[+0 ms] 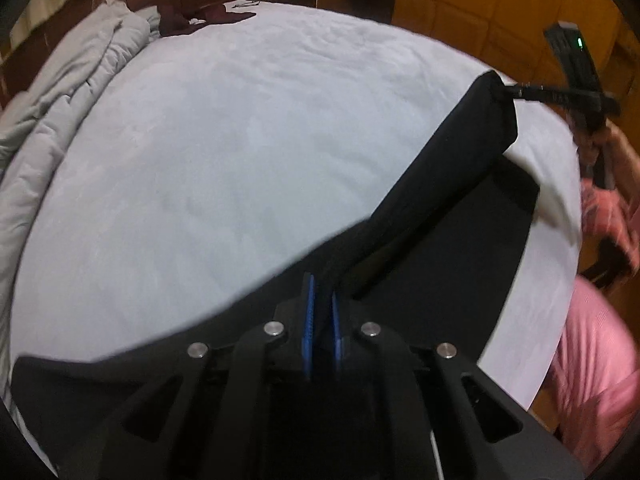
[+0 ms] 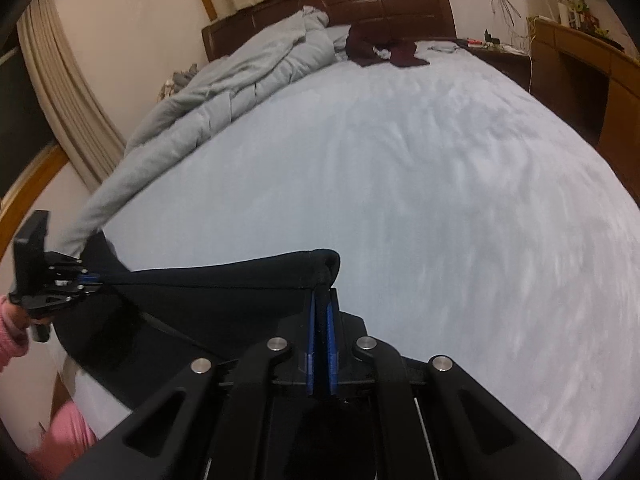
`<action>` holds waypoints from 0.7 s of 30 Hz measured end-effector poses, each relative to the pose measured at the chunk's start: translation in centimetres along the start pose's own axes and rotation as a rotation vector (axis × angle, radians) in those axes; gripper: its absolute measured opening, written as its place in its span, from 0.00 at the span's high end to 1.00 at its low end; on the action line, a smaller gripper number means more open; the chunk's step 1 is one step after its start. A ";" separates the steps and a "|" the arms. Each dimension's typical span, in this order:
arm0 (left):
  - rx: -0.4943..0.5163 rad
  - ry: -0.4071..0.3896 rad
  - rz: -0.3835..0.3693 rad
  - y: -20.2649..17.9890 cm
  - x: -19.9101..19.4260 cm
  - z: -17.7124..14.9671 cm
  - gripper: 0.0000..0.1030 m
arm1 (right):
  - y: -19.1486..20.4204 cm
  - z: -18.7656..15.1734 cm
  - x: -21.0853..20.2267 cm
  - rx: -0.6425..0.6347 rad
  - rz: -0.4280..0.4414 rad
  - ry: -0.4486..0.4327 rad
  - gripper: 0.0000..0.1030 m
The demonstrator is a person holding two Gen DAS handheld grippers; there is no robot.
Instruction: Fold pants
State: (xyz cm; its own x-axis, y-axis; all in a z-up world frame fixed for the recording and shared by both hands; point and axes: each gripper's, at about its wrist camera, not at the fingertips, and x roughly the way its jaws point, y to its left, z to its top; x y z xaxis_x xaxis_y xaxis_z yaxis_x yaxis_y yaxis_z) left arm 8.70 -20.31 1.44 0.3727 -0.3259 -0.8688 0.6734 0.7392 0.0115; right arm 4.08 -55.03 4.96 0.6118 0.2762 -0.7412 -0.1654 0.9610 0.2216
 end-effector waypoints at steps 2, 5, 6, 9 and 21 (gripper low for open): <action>0.031 0.001 0.054 -2.2 0.0 -1.8 0.95 | 0.4 -2.3 -0.1 0.001 -0.009 0.028 0.94; 0.087 0.037 0.098 -4.2 1.0 -4.9 0.94 | 0.8 -5.0 -0.3 0.015 -0.026 0.072 0.76; 0.091 0.049 0.107 -4.6 1.3 -5.8 0.93 | 0.9 -5.6 -0.4 0.023 -0.016 0.082 0.72; 0.098 0.062 0.138 -5.8 2.4 -8.1 0.90 | 1.0 -7.5 -1.3 0.083 0.037 0.121 0.67; -0.117 0.022 -0.047 -5.3 0.4 -9.2 0.36 | -1.5 -11.5 -1.8 0.392 0.252 0.292 0.27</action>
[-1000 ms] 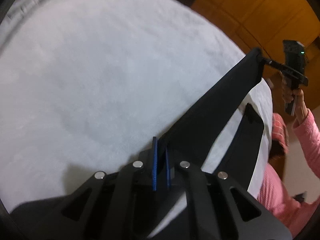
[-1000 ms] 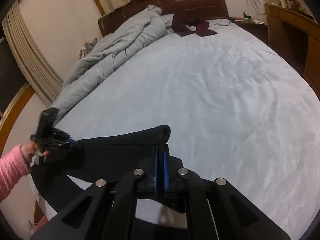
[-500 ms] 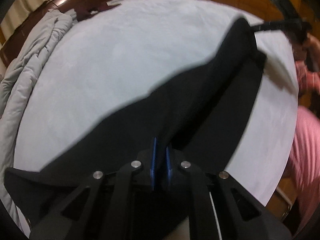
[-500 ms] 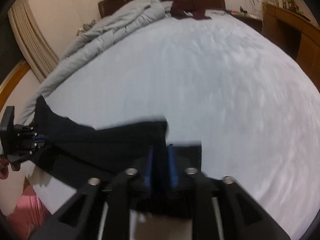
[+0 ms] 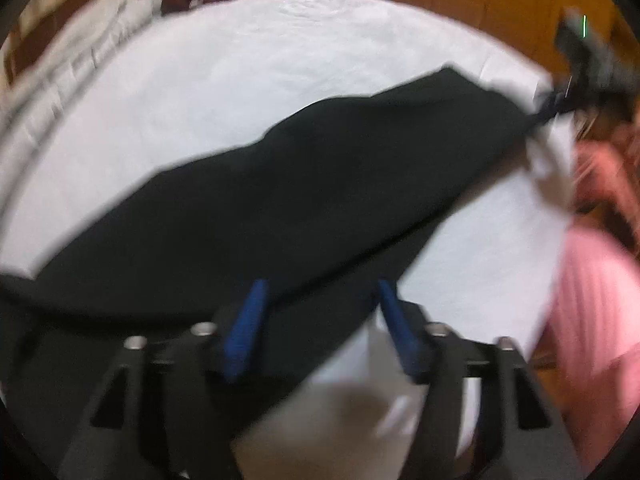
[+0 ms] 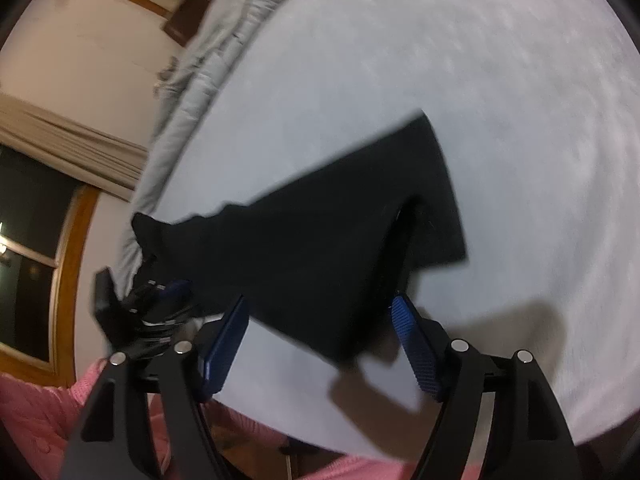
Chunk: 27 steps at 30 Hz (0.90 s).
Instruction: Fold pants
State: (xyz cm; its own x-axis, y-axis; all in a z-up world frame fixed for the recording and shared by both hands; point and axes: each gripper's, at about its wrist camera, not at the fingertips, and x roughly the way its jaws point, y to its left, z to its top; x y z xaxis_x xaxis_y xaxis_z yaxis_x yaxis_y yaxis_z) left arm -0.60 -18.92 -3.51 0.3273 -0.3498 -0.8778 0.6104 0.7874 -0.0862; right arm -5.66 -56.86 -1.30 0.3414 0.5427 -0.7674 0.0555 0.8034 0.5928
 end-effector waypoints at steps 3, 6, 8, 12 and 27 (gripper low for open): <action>-0.175 -0.001 -0.056 2.9 -1.5 -0.1 0.34 | -0.4 -0.2 0.1 0.036 -0.004 0.012 0.23; -0.414 -0.024 -0.086 7.5 -3.1 0.0 0.27 | -0.5 0.1 0.2 0.067 0.016 0.010 0.21; -0.560 -0.044 -0.101 10.5 -3.7 -0.2 0.24 | -0.5 0.4 1.0 0.080 -0.001 0.026 0.18; -0.753 0.003 -0.079 15.4 -2.5 1.2 0.21 | -0.5 0.1 3.8 0.110 -0.027 0.076 0.18; -1.020 0.057 -0.201 19.0 2.8 1.5 0.96 | 2.2 0.1 3.5 0.026 0.053 -0.009 0.88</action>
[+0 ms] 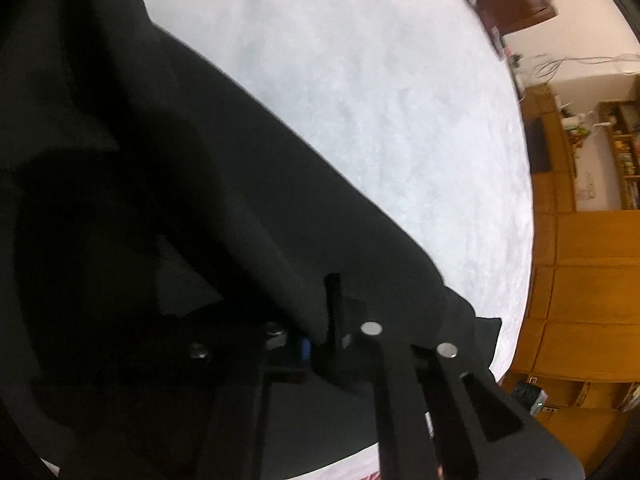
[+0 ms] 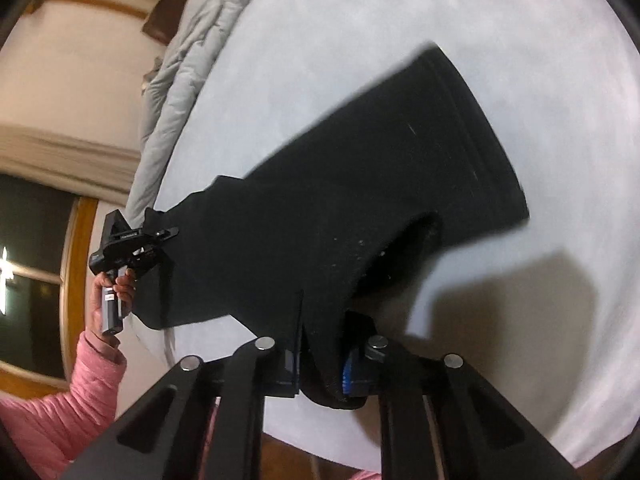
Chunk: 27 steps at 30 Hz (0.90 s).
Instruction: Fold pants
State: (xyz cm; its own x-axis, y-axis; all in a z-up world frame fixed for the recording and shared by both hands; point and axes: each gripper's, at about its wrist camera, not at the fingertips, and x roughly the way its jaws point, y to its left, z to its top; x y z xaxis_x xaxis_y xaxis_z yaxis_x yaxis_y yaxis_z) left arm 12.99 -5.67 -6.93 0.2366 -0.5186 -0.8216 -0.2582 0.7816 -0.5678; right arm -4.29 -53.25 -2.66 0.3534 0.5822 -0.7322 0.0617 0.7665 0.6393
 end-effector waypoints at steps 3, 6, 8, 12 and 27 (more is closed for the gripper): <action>0.079 -0.157 -0.017 -1.7 -2.5 -3.0 0.96 | 2.1 2.4 -1.8 -0.082 -0.040 -0.061 0.88; 0.184 -0.368 0.012 -4.2 -6.0 -7.5 0.96 | 4.6 5.2 -4.5 -0.181 -0.024 -0.153 0.88; 0.252 -0.525 0.039 -5.6 -8.4 -11.5 0.96 | 5.7 6.5 -5.6 -0.228 -0.022 -0.194 0.88; 0.265 -0.574 0.076 -4.8 -8.8 -16.9 0.94 | 3.5 7.6 -4.1 -0.184 -0.110 -0.100 0.88; 0.252 -0.441 0.200 0.6 -3.5 -19.4 0.93 | 7.1 4.5 -2.2 -0.272 -0.623 -0.117 0.53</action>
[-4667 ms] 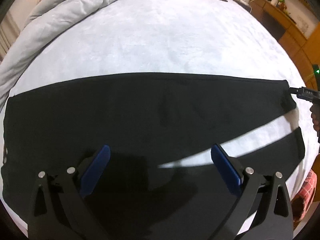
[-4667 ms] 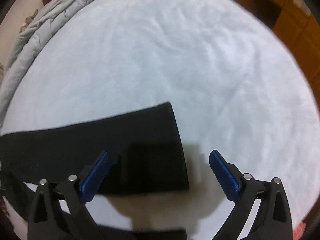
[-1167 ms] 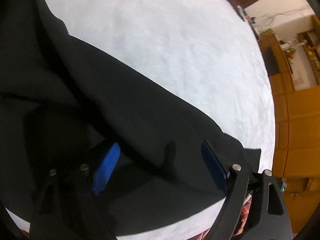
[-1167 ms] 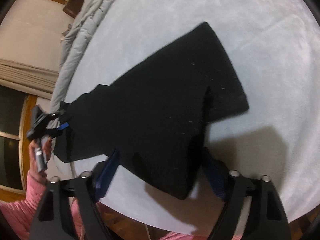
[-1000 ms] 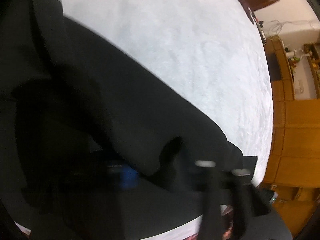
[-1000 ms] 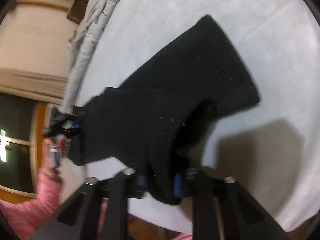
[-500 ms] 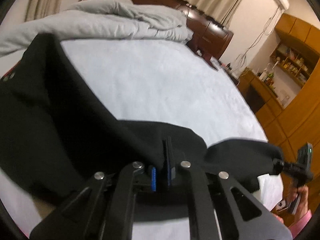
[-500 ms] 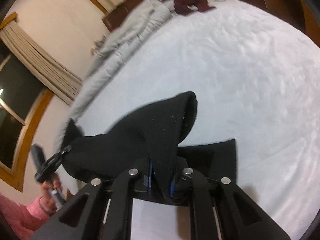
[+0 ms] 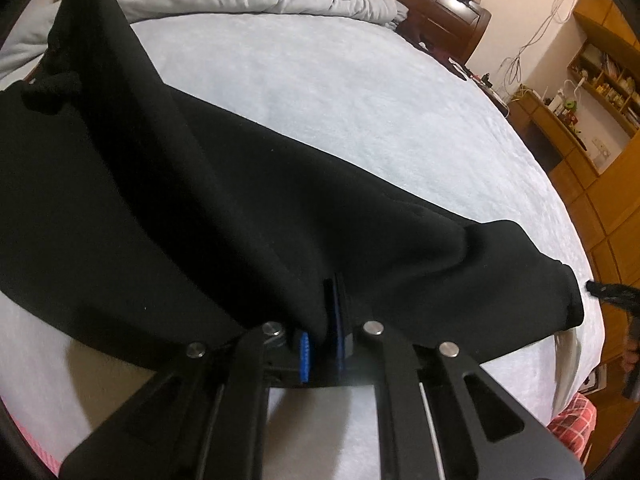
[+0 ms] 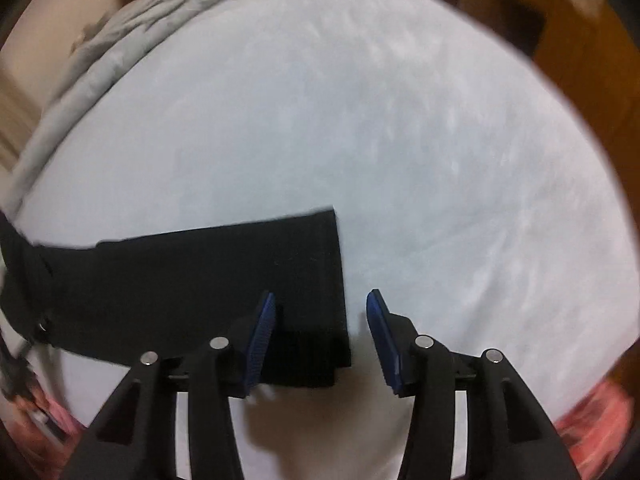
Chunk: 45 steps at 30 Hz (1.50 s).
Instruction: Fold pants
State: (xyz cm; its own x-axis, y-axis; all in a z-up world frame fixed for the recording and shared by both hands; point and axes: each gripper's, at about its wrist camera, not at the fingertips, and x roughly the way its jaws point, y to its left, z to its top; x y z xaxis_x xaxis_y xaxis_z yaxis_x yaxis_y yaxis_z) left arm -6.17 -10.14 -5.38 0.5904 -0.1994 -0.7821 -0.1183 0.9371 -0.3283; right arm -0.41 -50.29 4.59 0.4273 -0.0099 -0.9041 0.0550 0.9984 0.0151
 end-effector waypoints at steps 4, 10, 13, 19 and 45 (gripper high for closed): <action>-0.008 -0.003 0.002 -0.5 0.7 0.4 0.92 | 8.3 -0.2 0.2 -0.063 0.286 0.009 0.53; -0.006 0.005 -0.006 -0.5 1.2 0.4 0.91 | 19.8 -1.9 6.5 -0.096 0.501 0.178 0.55; -0.024 0.033 -0.028 0.0 1.4 0.9 0.87 | 21.9 -2.9 8.4 -0.129 0.406 0.207 0.53; -0.141 0.055 0.022 2.5 -1.1 5.2 0.30 | 22.4 -3.4 8.2 -0.123 0.376 0.184 0.52; -0.254 -0.052 0.291 11.9 -5.8 10.2 0.92 | 21.0 -3.2 8.4 -0.045 0.435 0.226 0.59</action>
State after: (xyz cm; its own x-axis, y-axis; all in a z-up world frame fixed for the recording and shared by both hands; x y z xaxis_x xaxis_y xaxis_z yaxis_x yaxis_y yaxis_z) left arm -2.86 5.05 0.70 0.5417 0.0853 -0.8363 -0.4771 0.8503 -0.2223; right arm 1.40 -29.23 -4.06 0.1952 0.4161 -0.8881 -0.1266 0.9087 0.3979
